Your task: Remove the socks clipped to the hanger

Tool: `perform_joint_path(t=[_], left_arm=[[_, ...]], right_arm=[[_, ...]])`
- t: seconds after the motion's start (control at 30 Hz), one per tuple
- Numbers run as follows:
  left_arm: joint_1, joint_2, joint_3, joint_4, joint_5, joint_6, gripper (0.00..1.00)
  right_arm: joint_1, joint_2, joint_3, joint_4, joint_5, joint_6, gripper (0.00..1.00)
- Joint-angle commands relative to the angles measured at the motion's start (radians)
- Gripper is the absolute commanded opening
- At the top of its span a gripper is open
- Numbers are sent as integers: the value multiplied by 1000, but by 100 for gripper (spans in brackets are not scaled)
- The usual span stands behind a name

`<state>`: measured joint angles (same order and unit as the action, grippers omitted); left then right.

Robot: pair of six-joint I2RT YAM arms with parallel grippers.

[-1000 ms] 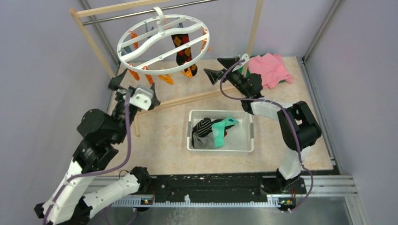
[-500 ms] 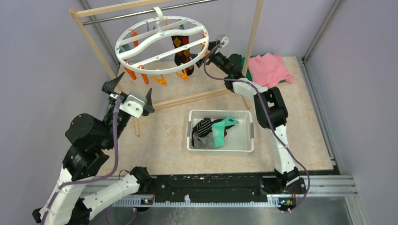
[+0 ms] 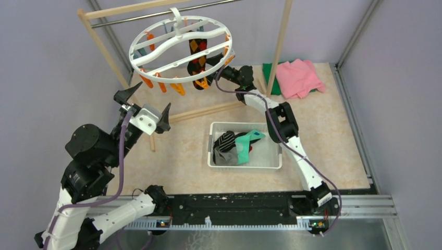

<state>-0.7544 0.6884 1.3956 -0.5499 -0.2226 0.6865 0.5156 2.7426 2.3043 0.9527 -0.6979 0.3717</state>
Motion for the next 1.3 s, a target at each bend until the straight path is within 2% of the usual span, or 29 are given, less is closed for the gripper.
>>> perform_joint_path(t=[0.0,0.07,0.17,0.2,0.23,0.27,0.3,0.43,0.53,0.67,0.8,0.97,1.27], left_arm=[[0,11,-11,6,28,-7,97],[0,5,-29,16,35,-5,97],[-1,12,-27,8,42,-17,97],[0,14,-21,1,46,-25,97],[0,15,-15,-8,53,-36,97],[0,18,-12,-20,61,-47,97],[0,22,-10,-38,74,-56,97],[0,41,0,-133,165,-110,99],[0,78,9,-230,263,-160,99],[0,135,-9,-322,395,-207,99],[0,183,-12,-320,479,-263,99],[0,214,55,-295,556,-312,99],[0,252,123,-226,542,-326,99]], right_arm=[[20,-58,25,113,-98,30,91],[21,-89,-14,136,-99,29,82],[21,-149,-100,181,-104,49,60],[21,-176,-139,191,-102,52,49],[21,-203,-180,195,-98,52,35],[20,-240,-231,192,-95,42,11],[18,-282,-288,181,-85,28,0],[17,-508,-569,128,14,-93,0],[12,-652,-719,20,128,-173,0],[-5,-824,-937,3,245,-175,0],[-7,-981,-1098,-70,330,-214,0],[-7,-1168,-1308,-80,412,-241,0],[22,-1447,-1506,-142,481,-235,0]])
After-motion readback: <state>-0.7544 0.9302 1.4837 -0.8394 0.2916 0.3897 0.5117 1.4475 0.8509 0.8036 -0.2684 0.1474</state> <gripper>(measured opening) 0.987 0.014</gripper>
